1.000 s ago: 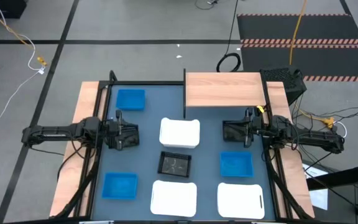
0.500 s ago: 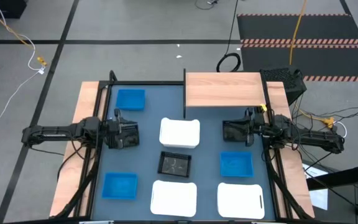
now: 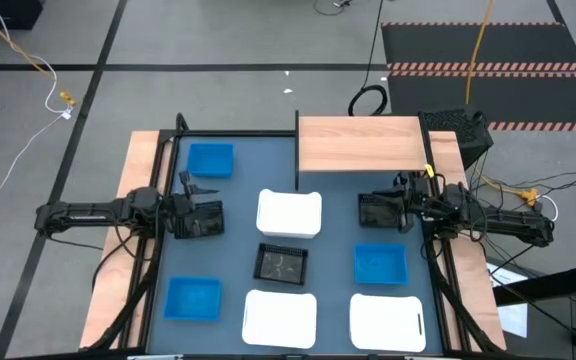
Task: Stack baskets on shelf by color
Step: Put the top right black bin into the shelf
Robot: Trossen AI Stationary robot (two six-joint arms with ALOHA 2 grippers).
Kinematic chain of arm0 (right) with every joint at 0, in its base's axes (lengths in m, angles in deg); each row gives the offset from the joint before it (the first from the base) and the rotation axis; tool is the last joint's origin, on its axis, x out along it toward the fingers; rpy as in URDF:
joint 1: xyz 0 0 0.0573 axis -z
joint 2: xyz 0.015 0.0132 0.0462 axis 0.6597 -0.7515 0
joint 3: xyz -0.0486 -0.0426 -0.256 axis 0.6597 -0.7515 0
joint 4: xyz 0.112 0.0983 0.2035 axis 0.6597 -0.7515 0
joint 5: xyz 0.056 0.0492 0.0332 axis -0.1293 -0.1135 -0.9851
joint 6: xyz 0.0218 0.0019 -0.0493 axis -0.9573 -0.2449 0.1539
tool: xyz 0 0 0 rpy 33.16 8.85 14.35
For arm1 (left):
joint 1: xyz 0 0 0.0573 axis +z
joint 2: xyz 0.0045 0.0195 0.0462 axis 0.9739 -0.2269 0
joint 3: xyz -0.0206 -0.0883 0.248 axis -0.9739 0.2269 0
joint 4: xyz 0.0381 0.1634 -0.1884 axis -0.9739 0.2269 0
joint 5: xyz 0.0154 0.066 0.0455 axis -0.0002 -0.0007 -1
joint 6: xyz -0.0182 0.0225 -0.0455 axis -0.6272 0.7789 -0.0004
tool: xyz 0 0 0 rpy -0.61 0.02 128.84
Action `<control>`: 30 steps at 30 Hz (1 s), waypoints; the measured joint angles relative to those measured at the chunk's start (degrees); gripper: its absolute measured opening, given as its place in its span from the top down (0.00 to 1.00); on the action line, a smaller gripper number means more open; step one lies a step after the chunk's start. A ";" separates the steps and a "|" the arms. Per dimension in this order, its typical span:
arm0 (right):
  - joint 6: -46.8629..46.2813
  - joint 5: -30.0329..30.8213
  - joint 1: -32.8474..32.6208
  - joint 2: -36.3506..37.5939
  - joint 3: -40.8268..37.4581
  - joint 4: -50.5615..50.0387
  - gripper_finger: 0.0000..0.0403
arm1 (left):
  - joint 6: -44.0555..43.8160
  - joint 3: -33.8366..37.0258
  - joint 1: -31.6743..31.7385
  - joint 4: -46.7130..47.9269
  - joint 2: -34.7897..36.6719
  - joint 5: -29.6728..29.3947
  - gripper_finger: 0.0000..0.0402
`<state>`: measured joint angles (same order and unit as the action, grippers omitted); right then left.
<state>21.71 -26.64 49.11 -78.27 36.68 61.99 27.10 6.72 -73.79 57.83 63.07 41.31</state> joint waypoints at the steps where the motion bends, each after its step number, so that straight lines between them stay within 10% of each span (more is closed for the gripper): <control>1: 0.32 0.17 0.00 -0.17 0.00 -1.67 0.88 | 0.02 0.00 0.00 -0.60 0.01 -0.01 0.64; 13: 7.76 25.56 0.09 -6.30 0.00 -2.52 0.88 | -4.91 0.02 0.89 -7.22 -0.02 -1.61 0.64; 30: 2.89 20.87 3.61 -23.90 0.78 18.19 0.69 | -21.25 0.02 5.61 -14.51 -4.61 -9.30 0.64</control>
<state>24.60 -5.76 52.72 -102.18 37.46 80.19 5.85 6.74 -68.19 43.32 58.45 32.01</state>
